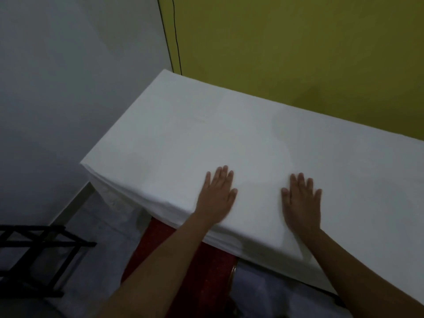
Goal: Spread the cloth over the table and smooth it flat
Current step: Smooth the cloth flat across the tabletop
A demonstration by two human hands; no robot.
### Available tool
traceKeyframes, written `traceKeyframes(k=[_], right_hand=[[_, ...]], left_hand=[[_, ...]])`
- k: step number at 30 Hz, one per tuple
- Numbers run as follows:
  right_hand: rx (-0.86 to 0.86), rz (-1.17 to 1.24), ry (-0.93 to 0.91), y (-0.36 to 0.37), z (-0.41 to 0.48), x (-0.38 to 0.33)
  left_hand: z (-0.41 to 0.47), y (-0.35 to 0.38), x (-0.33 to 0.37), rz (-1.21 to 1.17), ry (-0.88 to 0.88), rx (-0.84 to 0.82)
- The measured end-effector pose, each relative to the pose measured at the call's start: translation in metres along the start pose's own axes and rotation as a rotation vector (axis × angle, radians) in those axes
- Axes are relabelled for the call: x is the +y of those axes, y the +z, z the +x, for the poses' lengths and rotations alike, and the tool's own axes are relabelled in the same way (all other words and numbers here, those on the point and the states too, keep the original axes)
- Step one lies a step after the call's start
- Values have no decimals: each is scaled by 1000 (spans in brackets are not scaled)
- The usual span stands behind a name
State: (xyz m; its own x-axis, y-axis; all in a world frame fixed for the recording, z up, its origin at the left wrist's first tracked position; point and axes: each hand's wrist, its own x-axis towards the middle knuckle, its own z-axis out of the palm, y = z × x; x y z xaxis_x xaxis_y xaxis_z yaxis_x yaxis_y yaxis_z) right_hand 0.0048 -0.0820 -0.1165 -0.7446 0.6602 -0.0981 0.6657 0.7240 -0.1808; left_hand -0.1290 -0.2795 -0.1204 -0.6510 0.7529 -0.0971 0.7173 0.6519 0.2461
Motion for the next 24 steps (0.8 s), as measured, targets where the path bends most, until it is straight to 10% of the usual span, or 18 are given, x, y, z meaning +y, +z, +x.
traceKeyframes(k=[13, 16, 24], right_hand=[[-107, -51, -829, 28, -81, -70], [-51, 70, -695, 15, -67, -45], [-65, 10, -80, -19, -26, 114]], left_hand=[[-28, -19, -84, 3, -529, 64], [-14, -18, -41, -29, -605, 100], [-8, 31, 172, 9, 16, -25]])
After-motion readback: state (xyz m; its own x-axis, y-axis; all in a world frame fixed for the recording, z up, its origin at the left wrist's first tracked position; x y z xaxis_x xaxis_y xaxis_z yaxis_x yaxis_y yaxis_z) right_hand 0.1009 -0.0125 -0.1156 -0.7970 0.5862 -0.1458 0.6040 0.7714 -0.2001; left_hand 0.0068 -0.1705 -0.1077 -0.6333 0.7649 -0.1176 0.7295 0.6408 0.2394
